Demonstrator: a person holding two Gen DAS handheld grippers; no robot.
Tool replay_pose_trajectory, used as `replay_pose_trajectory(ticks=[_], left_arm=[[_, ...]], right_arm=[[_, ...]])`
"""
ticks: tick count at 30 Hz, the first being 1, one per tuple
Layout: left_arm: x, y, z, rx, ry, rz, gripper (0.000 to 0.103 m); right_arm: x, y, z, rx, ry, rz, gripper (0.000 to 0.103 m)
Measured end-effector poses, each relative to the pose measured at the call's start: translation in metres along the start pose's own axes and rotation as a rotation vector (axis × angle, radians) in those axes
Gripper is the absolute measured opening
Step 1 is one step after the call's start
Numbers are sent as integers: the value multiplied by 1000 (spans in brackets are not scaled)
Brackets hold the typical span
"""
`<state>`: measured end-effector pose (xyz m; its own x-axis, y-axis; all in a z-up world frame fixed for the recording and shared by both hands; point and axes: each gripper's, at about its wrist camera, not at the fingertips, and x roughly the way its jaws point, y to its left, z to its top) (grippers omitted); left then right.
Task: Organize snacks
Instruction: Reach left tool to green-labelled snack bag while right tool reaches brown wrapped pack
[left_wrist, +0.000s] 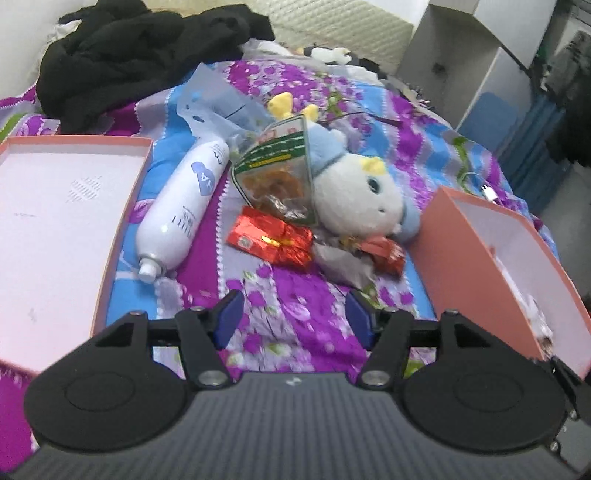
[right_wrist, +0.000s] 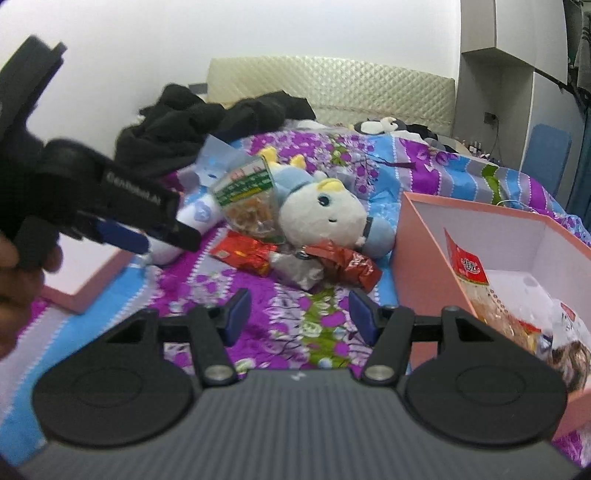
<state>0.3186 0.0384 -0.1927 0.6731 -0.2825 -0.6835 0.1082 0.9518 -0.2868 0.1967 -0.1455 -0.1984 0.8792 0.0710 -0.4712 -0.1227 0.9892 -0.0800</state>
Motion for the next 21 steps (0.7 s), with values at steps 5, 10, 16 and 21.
replay_pose_trajectory(ticks=[5, 10, 16, 21], left_arm=[[35, 8, 22, -23, -7, 26, 66], [68, 16, 43, -63, -14, 48, 66], [105, 18, 65, -9, -6, 54, 79], [136, 20, 73, 17, 9, 70, 81]], right_arm=[[43, -3, 1, -14, 47, -61, 59], [77, -5, 9, -24, 68, -109, 59], [107, -14, 18, 10, 59, -119, 61], [132, -13, 25, 0, 43, -89, 61]])
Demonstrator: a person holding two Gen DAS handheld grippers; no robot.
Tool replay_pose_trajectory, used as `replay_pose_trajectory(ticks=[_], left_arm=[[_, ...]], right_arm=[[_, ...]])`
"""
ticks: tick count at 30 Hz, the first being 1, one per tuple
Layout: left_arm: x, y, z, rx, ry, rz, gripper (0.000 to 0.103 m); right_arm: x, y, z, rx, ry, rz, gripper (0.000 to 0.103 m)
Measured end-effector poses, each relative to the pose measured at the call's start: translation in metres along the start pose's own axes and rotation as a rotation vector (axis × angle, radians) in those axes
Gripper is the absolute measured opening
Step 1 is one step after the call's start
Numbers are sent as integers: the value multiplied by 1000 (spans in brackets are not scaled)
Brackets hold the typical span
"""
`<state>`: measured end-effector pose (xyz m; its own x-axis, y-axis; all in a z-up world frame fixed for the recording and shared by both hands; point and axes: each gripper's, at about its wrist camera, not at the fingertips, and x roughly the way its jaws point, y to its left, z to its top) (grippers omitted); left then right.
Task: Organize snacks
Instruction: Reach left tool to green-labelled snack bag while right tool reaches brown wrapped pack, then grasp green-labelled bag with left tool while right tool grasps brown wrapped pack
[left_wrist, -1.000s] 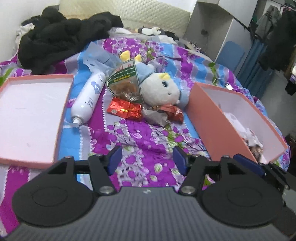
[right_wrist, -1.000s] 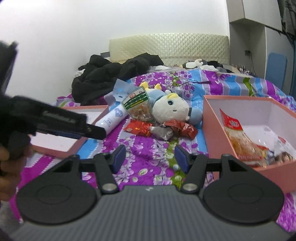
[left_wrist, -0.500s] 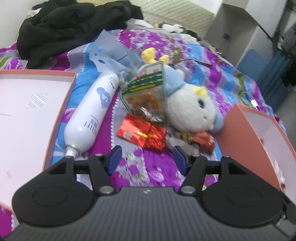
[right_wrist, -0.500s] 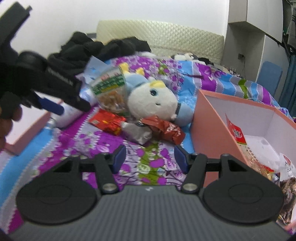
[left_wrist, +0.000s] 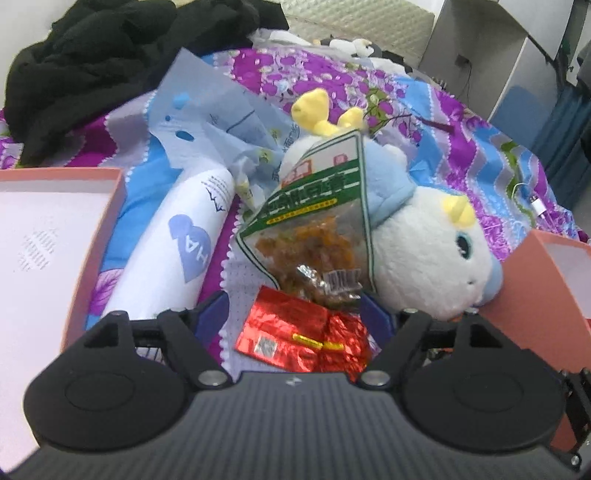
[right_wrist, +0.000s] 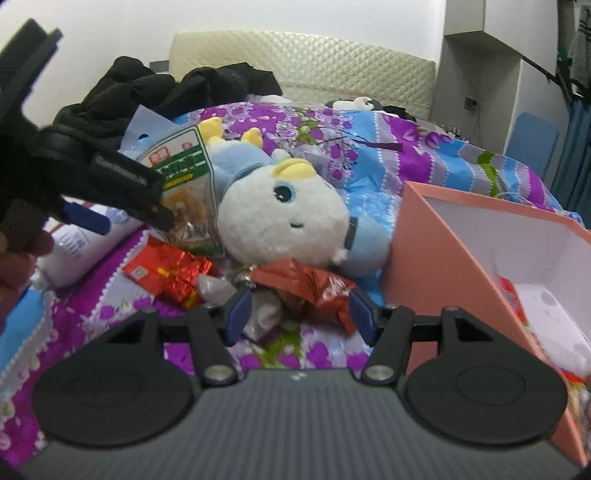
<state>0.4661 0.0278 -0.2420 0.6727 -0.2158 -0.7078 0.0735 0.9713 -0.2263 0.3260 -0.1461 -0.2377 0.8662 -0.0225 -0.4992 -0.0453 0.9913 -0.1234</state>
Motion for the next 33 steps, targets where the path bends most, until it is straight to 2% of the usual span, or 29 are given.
replay_pose_trajectory(ticks=[2, 5, 9, 10, 12, 15, 18, 19, 22, 27, 30, 32, 33], left_arm=[[11, 1, 2, 0, 9, -16, 81], [27, -1, 2, 18, 18, 1, 81], [43, -6, 3, 47, 12, -1, 82], [47, -9, 3, 60, 17, -7, 82], [51, -12, 1, 73, 7, -3, 82], [58, -13, -2, 48, -15, -13, 82], [62, -17, -6, 34, -32, 6, 82], [62, -17, -7, 34, -39, 6, 80], [62, -26, -13, 103, -54, 22, 68], [53, -35, -18, 169, -73, 52, 61], [41, -36, -19, 173, -77, 53, 60], [28, -36, -19, 176, -82, 53, 55], [21, -37, -21, 179, -87, 52, 50]], right_arm=[[11, 2, 3, -8, -2, -11, 61], [29, -3, 6, 40, 19, -10, 61], [38, -6, 7, 91, 13, 27, 58], [39, -6, 7, 100, 16, 45, 51], [40, -5, 6, 118, 24, 70, 44], [41, -7, 4, 145, 20, 70, 41], [41, -9, 7, 156, 25, 69, 32], [40, -10, 8, 161, 29, 72, 29], [37, -13, 11, 165, 43, 82, 25], [27, -16, 13, 149, 49, 82, 18], [18, -19, 13, 143, 44, 87, 15], [11, -20, 14, 140, 45, 92, 14], [6, -21, 14, 138, 42, 92, 5]])
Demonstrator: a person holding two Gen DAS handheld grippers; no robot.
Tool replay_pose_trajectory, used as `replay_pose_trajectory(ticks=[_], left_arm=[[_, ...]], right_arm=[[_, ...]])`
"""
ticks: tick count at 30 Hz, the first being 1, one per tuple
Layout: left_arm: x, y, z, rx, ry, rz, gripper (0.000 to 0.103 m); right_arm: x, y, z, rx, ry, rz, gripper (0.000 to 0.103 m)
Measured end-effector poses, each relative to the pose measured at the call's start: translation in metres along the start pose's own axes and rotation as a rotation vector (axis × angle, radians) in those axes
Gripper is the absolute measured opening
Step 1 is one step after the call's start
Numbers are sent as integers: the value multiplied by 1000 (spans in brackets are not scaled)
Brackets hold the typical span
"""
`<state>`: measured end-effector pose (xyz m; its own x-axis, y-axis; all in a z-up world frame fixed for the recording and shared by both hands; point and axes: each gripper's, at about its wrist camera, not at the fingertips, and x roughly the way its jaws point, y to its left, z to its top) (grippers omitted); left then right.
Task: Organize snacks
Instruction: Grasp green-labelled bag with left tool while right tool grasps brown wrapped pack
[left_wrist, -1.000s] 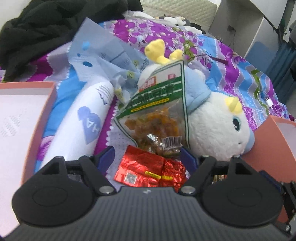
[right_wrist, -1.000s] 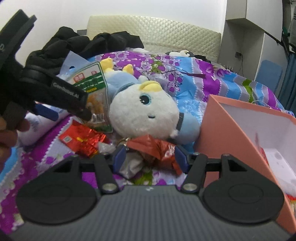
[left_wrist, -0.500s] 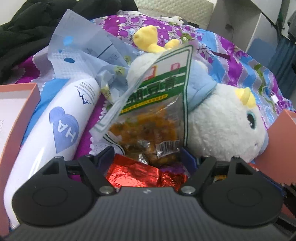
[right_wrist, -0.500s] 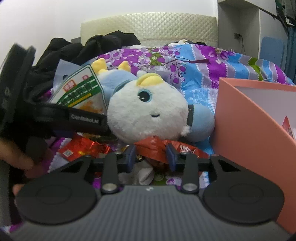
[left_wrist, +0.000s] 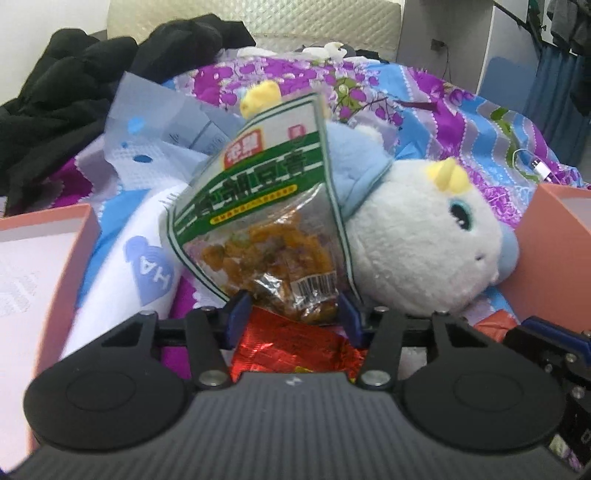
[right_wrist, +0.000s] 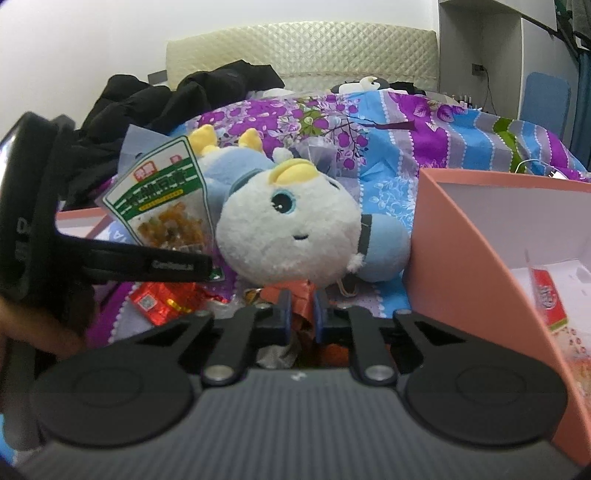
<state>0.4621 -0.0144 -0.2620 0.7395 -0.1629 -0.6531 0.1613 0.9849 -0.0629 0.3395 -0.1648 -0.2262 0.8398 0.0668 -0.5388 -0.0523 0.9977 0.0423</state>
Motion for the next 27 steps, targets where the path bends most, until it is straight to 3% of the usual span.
replay_pose_trajectory(ticks=[4, 6, 10, 15, 17, 18, 24, 27], left_arm=[[-30, 2, -4, 3, 5, -1, 43], [-47, 3, -10, 7, 2, 0, 21], [-83, 6, -24, 6, -4, -22, 10], [-124, 6, -40, -3, -37, -38, 5], [-133, 9, -44, -18, -39, -47, 4], [-138, 12, -46, -36, -37, -52, 4], [-132, 27, -52, -35, 27, -61, 6], [-114, 40, -50, -108, 73, -52, 11]], right_arm=[[-21, 3, 2, -18, -9, -11, 3], [-31, 3, 1, -13, -11, -6, 3], [-51, 3, -7, -1, -17, 11, 3], [-58, 8, -21, -30, -22, 6, 9], [-54, 10, -26, -60, -9, -13, 24], [-53, 10, -28, -73, -10, -21, 37], [-26, 14, -32, -191, 37, -136, 39], [-9, 18, -33, -280, 63, -183, 50]])
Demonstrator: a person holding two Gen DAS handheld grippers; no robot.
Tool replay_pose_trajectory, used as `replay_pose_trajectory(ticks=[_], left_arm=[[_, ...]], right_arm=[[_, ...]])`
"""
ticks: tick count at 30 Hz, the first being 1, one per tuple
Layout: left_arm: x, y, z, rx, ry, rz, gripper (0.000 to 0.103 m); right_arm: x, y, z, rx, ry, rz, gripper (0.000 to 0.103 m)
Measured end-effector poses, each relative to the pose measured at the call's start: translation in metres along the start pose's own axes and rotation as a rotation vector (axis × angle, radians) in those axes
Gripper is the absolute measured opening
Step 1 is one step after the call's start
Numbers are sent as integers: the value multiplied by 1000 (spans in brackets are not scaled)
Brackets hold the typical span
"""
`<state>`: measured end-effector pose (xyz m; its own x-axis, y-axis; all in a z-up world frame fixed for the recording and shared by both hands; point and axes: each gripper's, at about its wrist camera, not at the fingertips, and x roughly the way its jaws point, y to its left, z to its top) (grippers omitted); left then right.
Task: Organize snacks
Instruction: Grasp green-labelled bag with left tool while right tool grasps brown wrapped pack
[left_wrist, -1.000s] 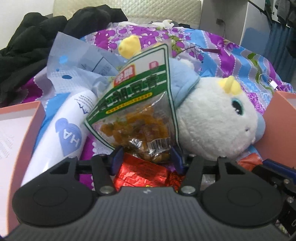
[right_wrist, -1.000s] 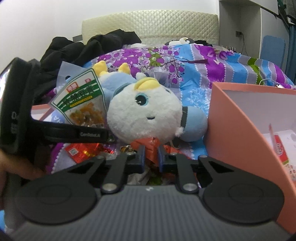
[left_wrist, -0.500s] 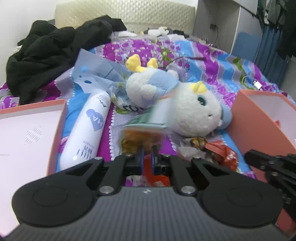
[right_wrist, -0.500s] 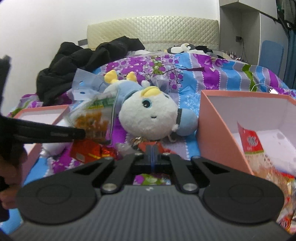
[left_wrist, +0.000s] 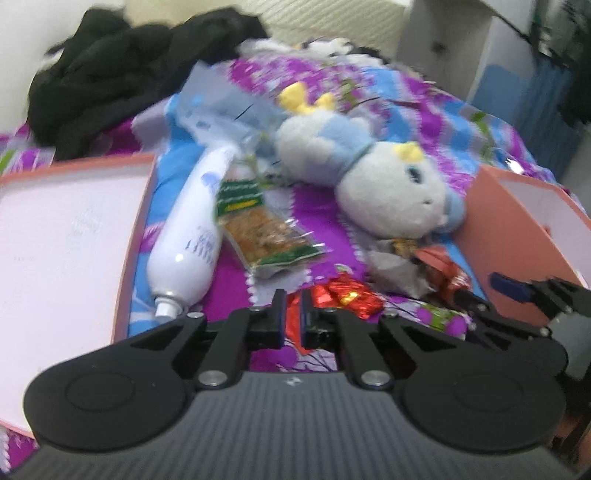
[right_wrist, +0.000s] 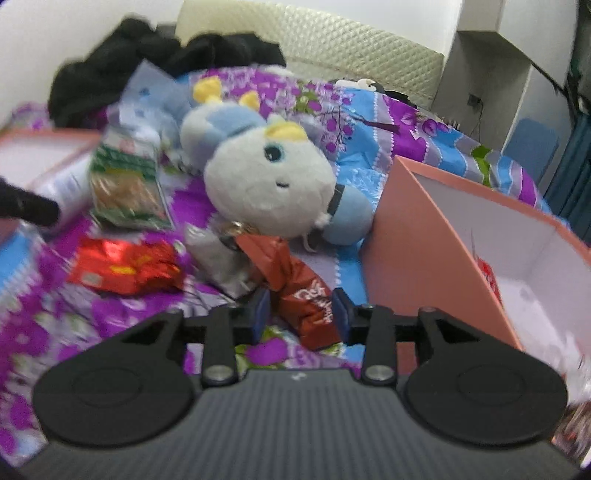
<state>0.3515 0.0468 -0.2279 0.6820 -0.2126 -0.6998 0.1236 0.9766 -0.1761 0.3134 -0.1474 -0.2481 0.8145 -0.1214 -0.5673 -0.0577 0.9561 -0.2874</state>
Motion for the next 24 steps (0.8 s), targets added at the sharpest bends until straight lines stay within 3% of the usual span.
replay_pose_trajectory(ticks=[1, 2, 4, 8, 13, 15, 19, 24], left_arm=[[6, 6, 2, -39, 12, -21, 23], [13, 11, 4, -78, 25, -39, 42], [23, 20, 7, -166, 39, -40, 61], [44, 36, 12, -346, 71, -88, 63], [58, 45, 18, -584, 70, -126, 62], [65, 45, 21, -647, 91, -80, 61], [81, 51, 19, -790, 131, -72, 61], [87, 47, 22, -838, 90, -22, 61]], right_arm=[[5, 2, 1, -33, 3, -12, 52], [10, 4, 1, -61, 7, -20, 52], [19, 5, 2, -100, 26, -15, 52], [30, 9, 3, -169, 38, -19, 52], [41, 7, 6, -154, 62, -2, 50], [44, 8, 5, -153, 77, 2, 50], [48, 12, 3, -194, 67, -10, 50], [53, 11, 3, -183, 76, -6, 50]])
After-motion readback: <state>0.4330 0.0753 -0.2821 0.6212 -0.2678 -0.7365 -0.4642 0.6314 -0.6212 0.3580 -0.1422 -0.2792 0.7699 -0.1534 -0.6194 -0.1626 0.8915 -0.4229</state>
